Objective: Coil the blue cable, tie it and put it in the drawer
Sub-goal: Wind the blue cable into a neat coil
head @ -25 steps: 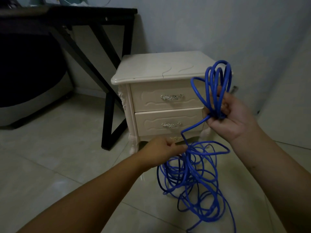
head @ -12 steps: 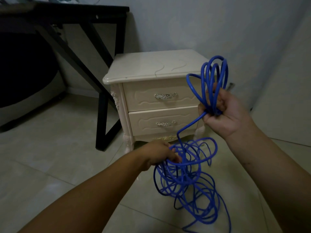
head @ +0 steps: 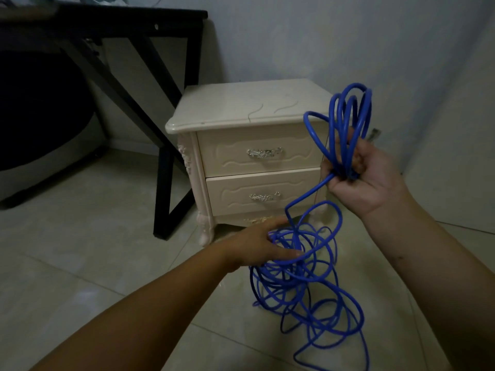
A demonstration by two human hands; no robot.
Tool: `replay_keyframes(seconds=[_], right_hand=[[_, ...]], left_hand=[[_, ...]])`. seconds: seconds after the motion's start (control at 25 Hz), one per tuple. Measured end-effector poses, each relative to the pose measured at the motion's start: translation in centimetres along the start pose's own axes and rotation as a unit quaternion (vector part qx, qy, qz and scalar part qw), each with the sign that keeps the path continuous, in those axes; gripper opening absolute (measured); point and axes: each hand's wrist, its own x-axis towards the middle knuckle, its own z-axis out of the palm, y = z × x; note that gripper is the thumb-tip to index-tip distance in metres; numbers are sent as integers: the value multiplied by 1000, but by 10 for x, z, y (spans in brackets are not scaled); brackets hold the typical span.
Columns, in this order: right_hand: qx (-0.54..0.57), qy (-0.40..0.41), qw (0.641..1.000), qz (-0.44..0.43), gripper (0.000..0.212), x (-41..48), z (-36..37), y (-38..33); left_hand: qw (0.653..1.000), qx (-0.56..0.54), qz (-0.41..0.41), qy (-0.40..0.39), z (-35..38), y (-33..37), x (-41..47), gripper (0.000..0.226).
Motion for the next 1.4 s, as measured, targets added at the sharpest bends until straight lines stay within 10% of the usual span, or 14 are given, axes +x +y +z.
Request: replay_keyframes(seconds=[0.52,0.76,1.0,1.2,1.4], right_hand=[[9,-19,1000,4,46,-4,6,1],[-8,-35,999,3,51,-9,8,4],[-157,-36,986,-32,36,4,-1,-4],[-480,44,863,-155,28,11,-23,5],[-712,50,656,-245,27,-6,-22,20]], left_hand=[[997,34,19,72,10,-2,12,4],[995,-71,-69,26,26,13,10,21],[962,-103,53,246,0,8,10,27],[947,-269,72,161,-26,18,-5,28],[815,-577,58,-3,-39,25,-18,35]])
